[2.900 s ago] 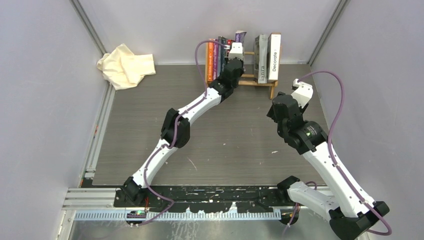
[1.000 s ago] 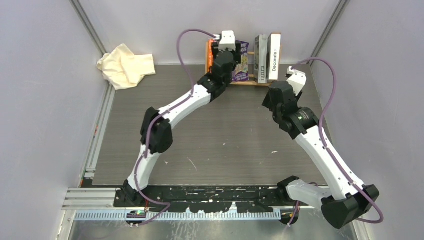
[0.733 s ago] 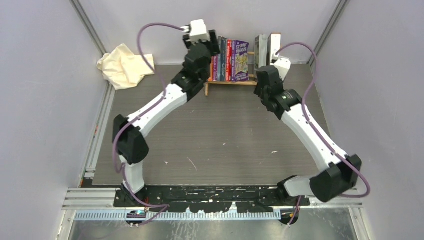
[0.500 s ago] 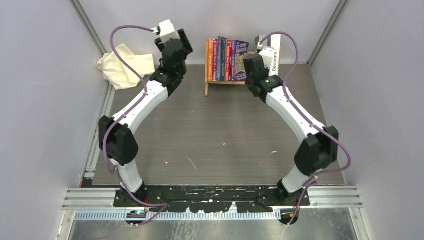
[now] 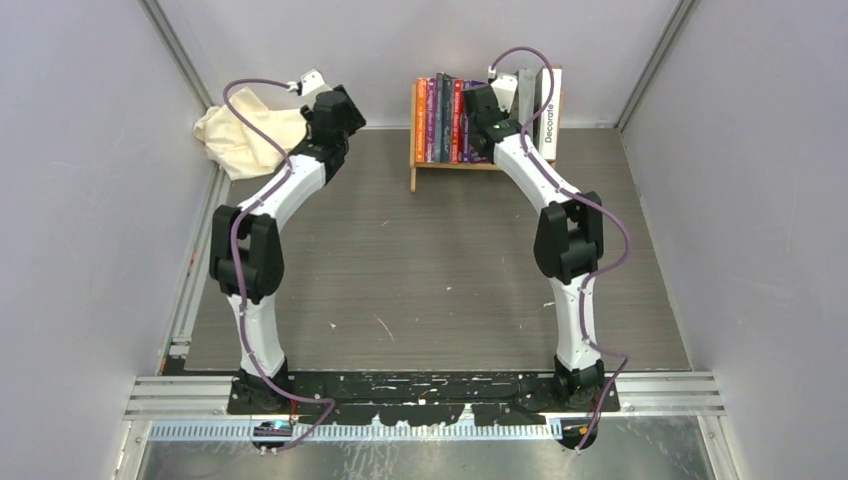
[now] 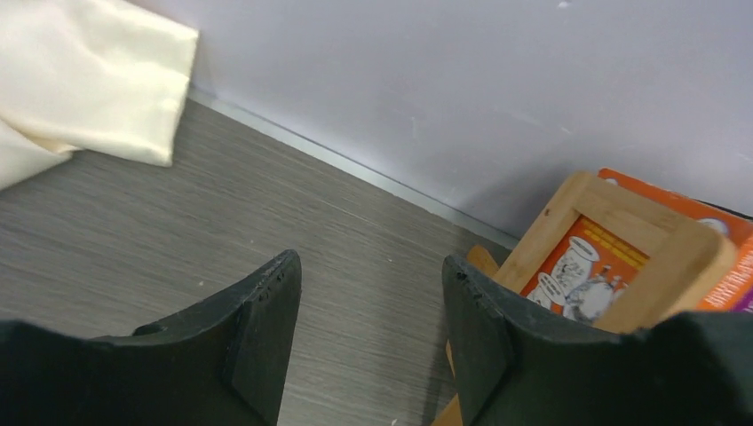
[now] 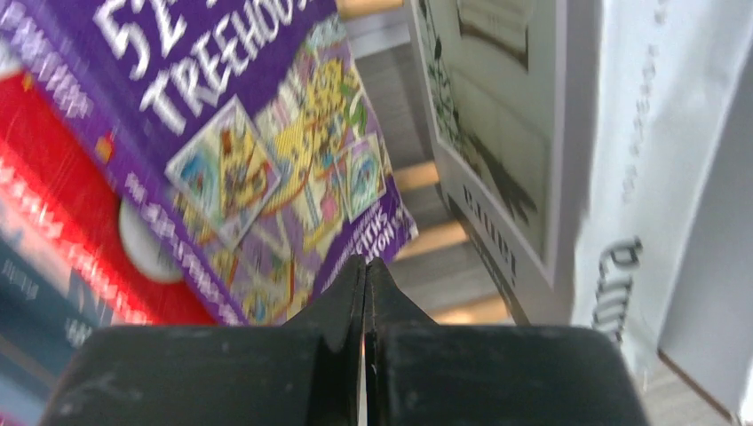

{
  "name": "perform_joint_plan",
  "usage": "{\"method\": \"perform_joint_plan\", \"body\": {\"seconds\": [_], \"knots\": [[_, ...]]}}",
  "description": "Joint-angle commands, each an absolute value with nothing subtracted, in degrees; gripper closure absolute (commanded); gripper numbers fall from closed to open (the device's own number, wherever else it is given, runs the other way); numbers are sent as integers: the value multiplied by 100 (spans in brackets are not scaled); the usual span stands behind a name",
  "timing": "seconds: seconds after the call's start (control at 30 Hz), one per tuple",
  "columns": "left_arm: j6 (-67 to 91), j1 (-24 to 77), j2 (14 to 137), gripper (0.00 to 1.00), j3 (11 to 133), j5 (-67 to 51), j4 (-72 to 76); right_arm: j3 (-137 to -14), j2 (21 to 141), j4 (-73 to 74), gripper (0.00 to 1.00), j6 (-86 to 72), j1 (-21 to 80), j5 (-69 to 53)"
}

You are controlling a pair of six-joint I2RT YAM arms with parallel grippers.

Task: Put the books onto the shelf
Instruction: Adjust the book on the shelf.

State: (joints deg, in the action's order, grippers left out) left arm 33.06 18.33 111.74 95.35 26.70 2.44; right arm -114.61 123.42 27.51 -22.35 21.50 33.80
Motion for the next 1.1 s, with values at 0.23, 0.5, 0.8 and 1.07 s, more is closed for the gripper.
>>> {"method": "perform_joint_plan", "body": {"seconds": [0.23, 0.5, 0.8, 1.07], "knots": [[4119, 1685, 12638, 44, 10939, 1557, 323, -13617, 13724, 2798, 99, -2178, 1705, 3383], [4498, 1696, 13183, 47, 11323, 1319, 458, -14130, 14274, 2667, 99, -2204, 1630, 3195], [4678, 1891, 13438, 49, 11433, 1011, 687, -14577, 14723, 2764, 99, -2505, 1611, 2677], [4676, 2075, 13476, 49, 11364, 695, 976, -14359, 14668, 2746, 99, -2606, 1679, 2426]]}}
